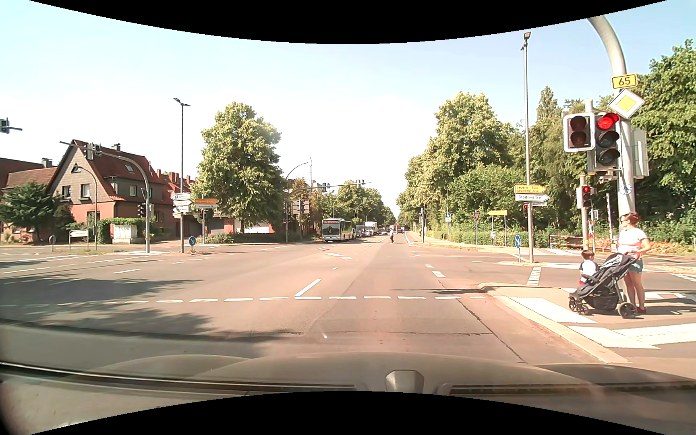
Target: Follow the waypoints while adhering to traffic rules and regulations
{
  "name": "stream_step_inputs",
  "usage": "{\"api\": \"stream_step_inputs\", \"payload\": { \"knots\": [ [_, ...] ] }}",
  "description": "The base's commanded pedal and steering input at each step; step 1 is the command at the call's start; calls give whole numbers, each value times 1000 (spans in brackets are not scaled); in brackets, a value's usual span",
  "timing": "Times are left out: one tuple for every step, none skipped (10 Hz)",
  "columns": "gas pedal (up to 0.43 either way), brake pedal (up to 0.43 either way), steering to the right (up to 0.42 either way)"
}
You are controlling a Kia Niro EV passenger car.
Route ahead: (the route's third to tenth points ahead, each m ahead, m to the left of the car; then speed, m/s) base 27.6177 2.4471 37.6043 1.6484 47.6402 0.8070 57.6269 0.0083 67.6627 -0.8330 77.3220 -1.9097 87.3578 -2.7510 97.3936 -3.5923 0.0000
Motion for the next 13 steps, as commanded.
{"api": "stream_step_inputs", "payload": {
  "knots": [
    [0, 274, 16],
    [0, 274, 16],
    [0, 274, 16],
    [0, 268, 16],
    [0, 274, 16],
    [0, 274, 16],
    [0, 274, 16],
    [0, 274, 16],
    [0, 274, 16],
    [0, 268, 16],
    [0, 274, 16],
    [0, 280, 16],
    [0, 274, 16]
  ]
}}
